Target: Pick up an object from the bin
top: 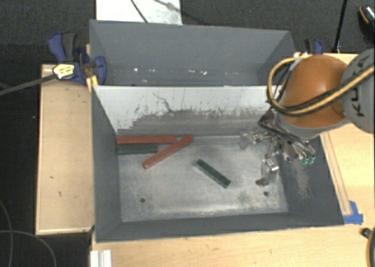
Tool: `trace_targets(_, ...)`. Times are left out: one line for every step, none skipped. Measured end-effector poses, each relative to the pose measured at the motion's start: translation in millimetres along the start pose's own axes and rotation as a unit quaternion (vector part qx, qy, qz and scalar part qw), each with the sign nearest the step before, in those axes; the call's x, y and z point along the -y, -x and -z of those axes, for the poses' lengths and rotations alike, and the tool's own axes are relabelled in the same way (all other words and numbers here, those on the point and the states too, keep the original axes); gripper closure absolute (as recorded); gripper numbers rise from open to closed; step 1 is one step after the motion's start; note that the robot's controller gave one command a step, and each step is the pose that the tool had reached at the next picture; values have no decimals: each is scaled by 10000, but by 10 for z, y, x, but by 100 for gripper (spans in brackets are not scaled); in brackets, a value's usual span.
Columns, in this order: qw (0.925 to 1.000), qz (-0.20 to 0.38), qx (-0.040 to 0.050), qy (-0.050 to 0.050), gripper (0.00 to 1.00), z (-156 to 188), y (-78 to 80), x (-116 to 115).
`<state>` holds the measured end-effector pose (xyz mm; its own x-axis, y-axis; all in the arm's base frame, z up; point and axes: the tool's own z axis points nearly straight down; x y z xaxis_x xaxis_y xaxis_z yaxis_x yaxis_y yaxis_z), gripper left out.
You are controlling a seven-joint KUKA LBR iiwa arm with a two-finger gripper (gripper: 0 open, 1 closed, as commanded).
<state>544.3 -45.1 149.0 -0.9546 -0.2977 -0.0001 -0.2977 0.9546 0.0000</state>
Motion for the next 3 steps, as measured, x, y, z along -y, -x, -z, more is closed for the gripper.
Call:
trace_targets(9999, -98, -10, 20, 0, -820, 399, -517)
trace_targets(9999, -110, 29, -4, 100, -758, 409, -474)
trace_targets(9999, -101, 23, -2, 0, -773, 409, -476)
